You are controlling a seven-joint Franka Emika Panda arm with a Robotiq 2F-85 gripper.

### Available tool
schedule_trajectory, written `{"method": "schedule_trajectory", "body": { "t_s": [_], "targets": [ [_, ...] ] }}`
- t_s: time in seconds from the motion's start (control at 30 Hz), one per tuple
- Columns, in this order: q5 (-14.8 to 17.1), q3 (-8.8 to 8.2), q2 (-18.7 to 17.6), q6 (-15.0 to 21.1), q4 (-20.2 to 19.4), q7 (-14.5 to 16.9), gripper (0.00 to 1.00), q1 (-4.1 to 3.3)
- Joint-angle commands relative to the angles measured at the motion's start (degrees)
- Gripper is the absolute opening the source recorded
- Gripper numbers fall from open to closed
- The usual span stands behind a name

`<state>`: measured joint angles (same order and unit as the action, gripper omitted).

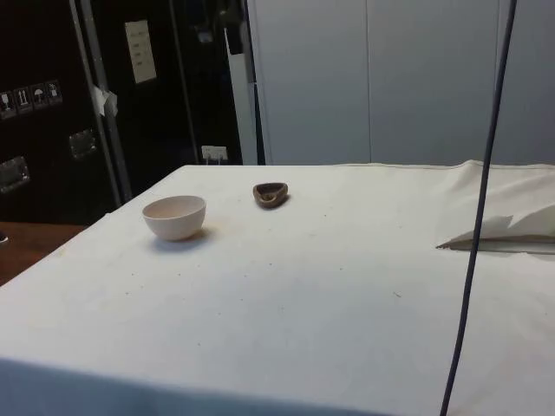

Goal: Pour the coffee beans from the cup into the bowl.

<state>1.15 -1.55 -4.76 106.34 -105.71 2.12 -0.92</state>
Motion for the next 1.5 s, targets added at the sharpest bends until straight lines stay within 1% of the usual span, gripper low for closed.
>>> {"method": "schedule_trajectory", "body": {
  "t_s": [0.0, 0.03, 0.1, 0.3, 0.33, 0.37, 0.43, 0.53, 0.57, 0.6, 0.73, 0.77, 0.8, 0.83, 0.87, 0.97, 1.0, 1.1, 1.13, 1.17, 1.23, 1.3, 1.33, 1.37, 1.43, 1.47],
  "targets": [
    [0.0, -0.17, -0.1, 0.3, -0.2, 0.3, 1.0, 0.11],
    [-0.2, -0.69, 0.3, 2.1, -1.4, 1.3, 1.0, 0.29],
    [-0.2, -1.03, 0.5, 2.8, -2.1, 1.9, 1.0, 0.29],
    [-0.1, -2.41, 0.5, 4.7, -3.6, 4.5, 1.0, 0.63],
    [-0.1, -2.41, 0.2, 3.9, -3.1, 4.2, 1.0, 0.46],
    [-0.1, -2.86, 0.4, 5.2, -3.9, 5.4, 1.0, 0.63],
    [-0.1, -3.32, 0.2, 5.7, -4.3, 6.4, 1.0, 0.8],
    [0.0, -4.3, 0.0, 6.9, -5.1, 8.3, 1.0, 0.86],
    [-0.1, -4.41, -0.1, 6.3, -4.9, 8.0, 1.0, 0.69],
    [0.0, -4.53, -0.1, 7.2, -5.2, 8.7, 1.0, 0.86],
    [0.1, -5.84, -0.7, 8.6, -5.9, 11.1, 1.0, 1.03],
    [0.1, -5.84, -0.7, 8.6, -5.9, 11.1, 1.0, 1.03],
    [0.1, -6.42, -1.1, 9.2, -6.1, 12.0, 1.0, 1.09],
    [-0.1, -6.25, -1.0, 8.3, -5.8, 11.2, 1.0, 0.86],
    [0.2, -6.7, -1.3, 9.5, -6.2, 12.4, 1.0, 1.15],
    [0.2, -7.68, -1.9, 10.5, -6.4, 13.9, 1.0, 1.15],
    [0.2, -8.37, -2.3, 11.3, -6.5, 14.8, 1.0, 1.2],
    [0.3, -9.22, -2.8, 12.4, -6.8, 16.0, 1.0, 1.2],
    [0.0, -9.17, -2.8, 11.5, -6.4, 15.5, 1.0, 0.97],
    [0.2, -9.51, -3.0, 12.8, -6.8, 16.5, 1.0, 1.26],
    [0.3, -10.31, -3.6, 14.0, -7.1, 17.6, 1.0, 1.26],
    [0.3, -10.83, -4.0, 14.8, -7.3, 18.4, 1.0, 1.32],
    [0.3, -10.83, -4.0, 14.8, -7.3, 18.4, 1.0, 1.32],
    [0.3, -11.4, -4.4, 15.5, -7.3, 19.3, 1.0, 1.38],
    [0.4, -11.86, -4.9, 16.2, -7.4, 20.0, 1.0, 1.49],
    [0.1, -11.92, -4.8, 15.4, -7.1, 19.5, 1.0, 1.2]
  ]
}}
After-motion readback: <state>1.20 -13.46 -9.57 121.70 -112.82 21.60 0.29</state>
